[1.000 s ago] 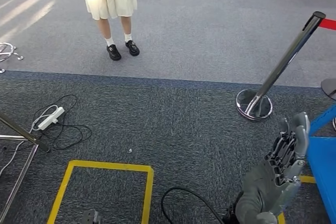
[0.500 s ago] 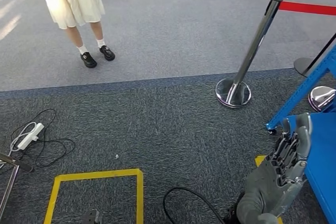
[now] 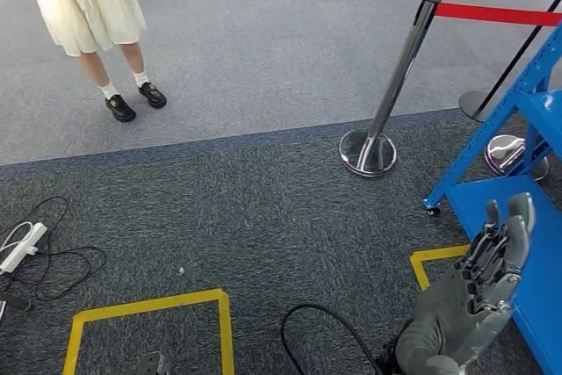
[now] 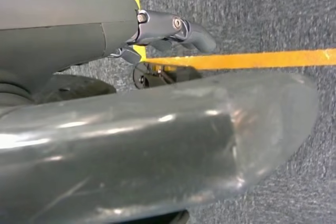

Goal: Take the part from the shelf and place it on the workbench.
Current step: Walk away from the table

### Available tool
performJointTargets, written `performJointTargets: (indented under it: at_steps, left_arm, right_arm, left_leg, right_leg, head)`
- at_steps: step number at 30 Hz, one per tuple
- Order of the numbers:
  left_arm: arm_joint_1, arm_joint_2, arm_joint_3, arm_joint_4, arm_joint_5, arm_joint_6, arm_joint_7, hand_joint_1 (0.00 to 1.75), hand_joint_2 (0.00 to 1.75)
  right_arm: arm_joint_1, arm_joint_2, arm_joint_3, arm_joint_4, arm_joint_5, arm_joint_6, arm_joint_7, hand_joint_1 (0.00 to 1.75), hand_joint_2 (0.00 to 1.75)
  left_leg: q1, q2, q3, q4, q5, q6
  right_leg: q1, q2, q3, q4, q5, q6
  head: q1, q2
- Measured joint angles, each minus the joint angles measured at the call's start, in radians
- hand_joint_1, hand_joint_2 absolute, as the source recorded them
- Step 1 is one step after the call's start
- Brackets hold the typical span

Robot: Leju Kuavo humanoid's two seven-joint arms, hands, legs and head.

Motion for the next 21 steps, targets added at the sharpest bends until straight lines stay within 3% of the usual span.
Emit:
performJointTargets:
  at_steps: [1,4,5,6,7,9,11,14,16,19,20,21]
  left_arm:
    - [0.000,0.000,0.000,0.000,0.001,-0.002,-0.003,0.00,0.00]
    - [0.001,0.000,0.001,0.000,0.006,-0.013,-0.017,0.00,0.00]
    - [0.002,0.000,0.002,0.000,0.008,-0.017,-0.024,0.00,0.00]
    - [0.002,0.000,0.003,0.000,0.007,-0.020,-0.032,0.00,0.00]
    - [0.001,0.000,0.003,0.000,0.005,-0.022,-0.038,0.00,0.00]
    - [0.001,-0.001,0.003,0.000,0.000,-0.022,-0.047,0.00,0.00]
    - [0.002,-0.001,0.003,0.000,-0.001,-0.023,-0.051,0.00,0.00]
    - [0.001,-0.001,0.003,0.000,-0.003,-0.025,-0.054,0.00,0.00]
    - [0.000,-0.001,0.003,0.000,-0.007,-0.033,-0.062,0.00,0.00]
    - [0.002,0.001,0.002,0.000,-0.014,-0.058,-0.080,0.00,0.00]
    - [0.003,0.002,0.002,0.000,-0.014,-0.066,-0.083,0.00,0.00]
    - [0.003,0.003,0.002,0.000,-0.015,-0.072,-0.085,0.00,0.00]
  right_arm:
    - [0.000,0.000,0.000,0.000,0.000,0.000,0.000,0.00,0.00]
    - [0.001,0.000,0.000,0.000,0.001,0.000,0.000,0.00,0.00]
    - [0.001,0.000,0.000,0.000,0.002,0.000,0.000,0.00,0.00]
    - [0.001,0.000,-0.001,0.000,0.004,0.000,0.000,0.00,0.00]
    - [0.002,0.000,-0.001,-0.001,0.005,0.000,0.000,0.00,0.00]
    - [0.001,0.000,-0.003,-0.002,0.008,0.000,0.000,0.00,0.00]
    - [0.001,0.000,-0.004,-0.002,0.009,0.000,0.000,0.00,0.00]
    - [0.002,0.003,-0.004,-0.002,0.010,0.000,0.000,0.00,0.00]
    - [0.003,0.005,-0.005,-0.002,0.013,0.000,0.000,0.00,0.00]
    - [0.003,0.006,-0.006,-0.002,0.016,0.000,0.000,0.00,0.00]
    - [0.003,0.006,-0.006,-0.002,0.016,0.000,0.000,0.00,0.00]
    - [0.003,0.006,-0.006,-0.002,0.015,0.000,0.000,0.00,0.00]
  left_leg:
    - [0.001,0.001,0.001,-0.001,0.002,0.006]
    - [-0.001,0.004,0.001,-0.001,0.001,0.013]
    - [-0.002,0.005,0.001,-0.001,0.001,0.013]
    - [-0.002,0.005,0.002,-0.001,0.001,0.014]
    - [-0.003,0.005,0.004,-0.001,0.000,0.013]
    - [-0.005,0.004,0.008,0.000,-0.003,0.010]
    - [-0.008,0.004,0.009,0.002,-0.004,0.001]
    - [-0.006,0.005,0.009,-0.001,-0.003,-0.017]
    - [-0.004,0.004,-0.006,0.033,-0.031,-0.028]
    - [-0.004,0.003,-0.092,0.213,-0.123,-0.037]
    - [-0.004,0.002,-0.117,0.262,-0.136,-0.039]
    - [-0.003,0.002,-0.126,0.277,-0.130,-0.040]
  right_leg:
    - [0.000,-0.007,-0.016,0.036,-0.023,0.003]
    - [0.000,-0.018,-0.104,0.233,-0.117,0.008]
    - [0.000,-0.018,-0.122,0.273,-0.128,0.008]
    - [0.000,-0.018,-0.122,0.274,-0.119,0.006]
    - [0.000,-0.018,-0.101,0.235,-0.093,0.004]
    - [0.002,-0.024,-0.025,0.090,-0.032,-0.002]
    - [0.004,-0.028,0.024,-0.003,-0.005,-0.008]
    - [0.007,-0.022,0.027,-0.016,0.000,-0.021]
    - [0.004,-0.020,0.028,-0.022,0.005,-0.032]
    - [0.002,-0.020,0.026,-0.024,0.006,-0.038]
    - [0.002,-0.020,0.026,-0.024,0.006,-0.039]
    - [0.002,-0.019,0.025,-0.024,0.006,-0.039]
  head:
    - [0.002,0.000]
    - [0.007,0.000]
    - [0.007,0.000]
    - [0.007,0.000]
    - [0.007,0.000]
    - [0.007,0.000]
    - [0.007,0.000]
    - [0.006,0.000]
    - [0.004,0.000]
    - [0.002,0.000]
    - [0.002,0.000]
    - [0.002,0.000]
